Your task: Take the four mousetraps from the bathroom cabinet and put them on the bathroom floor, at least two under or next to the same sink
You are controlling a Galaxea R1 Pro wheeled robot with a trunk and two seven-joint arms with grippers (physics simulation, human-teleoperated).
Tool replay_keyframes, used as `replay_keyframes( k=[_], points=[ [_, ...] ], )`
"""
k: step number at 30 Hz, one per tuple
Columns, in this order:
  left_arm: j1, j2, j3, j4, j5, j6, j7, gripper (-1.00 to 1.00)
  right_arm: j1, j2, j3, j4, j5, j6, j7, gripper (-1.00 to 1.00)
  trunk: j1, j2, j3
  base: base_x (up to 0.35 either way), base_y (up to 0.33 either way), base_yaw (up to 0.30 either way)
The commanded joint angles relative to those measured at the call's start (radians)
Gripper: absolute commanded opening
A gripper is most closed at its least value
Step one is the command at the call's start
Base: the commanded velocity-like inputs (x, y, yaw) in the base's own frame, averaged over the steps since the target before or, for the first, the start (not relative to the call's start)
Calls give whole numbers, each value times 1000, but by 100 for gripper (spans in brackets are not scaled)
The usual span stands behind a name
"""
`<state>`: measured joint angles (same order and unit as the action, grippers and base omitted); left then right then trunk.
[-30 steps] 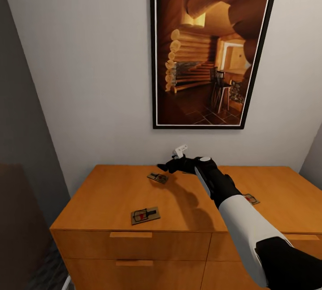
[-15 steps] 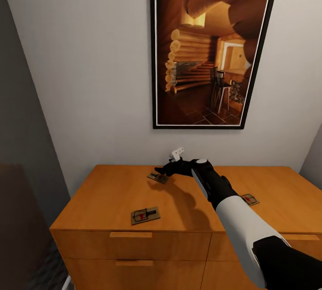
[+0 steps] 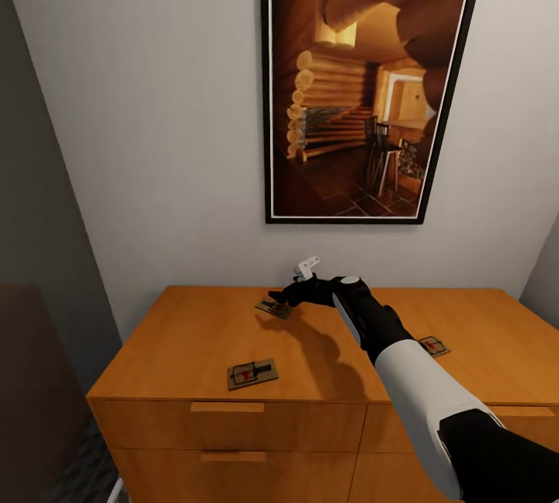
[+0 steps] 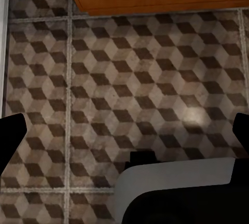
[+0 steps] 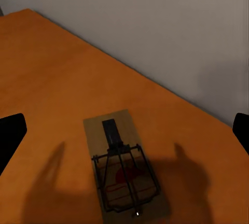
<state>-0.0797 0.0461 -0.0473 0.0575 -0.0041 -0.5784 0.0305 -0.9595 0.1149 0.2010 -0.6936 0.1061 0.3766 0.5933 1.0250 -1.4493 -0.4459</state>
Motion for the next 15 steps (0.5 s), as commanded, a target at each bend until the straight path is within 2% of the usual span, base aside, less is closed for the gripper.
replay_keyframes(
  k=[1, 15],
  points=[
    [-2, 0, -5, 4, -1, -6, 3, 100, -1, 0, -2, -1, 10, -2, 7, 100, 0, -1, -1, 0, 0, 0],
    [-2, 0, -5, 4, -1, -6, 3, 100, -1, -5, -2, 23, 10, -36, 44, 100, 0, -1, -1, 0, 0, 0]
  ],
)
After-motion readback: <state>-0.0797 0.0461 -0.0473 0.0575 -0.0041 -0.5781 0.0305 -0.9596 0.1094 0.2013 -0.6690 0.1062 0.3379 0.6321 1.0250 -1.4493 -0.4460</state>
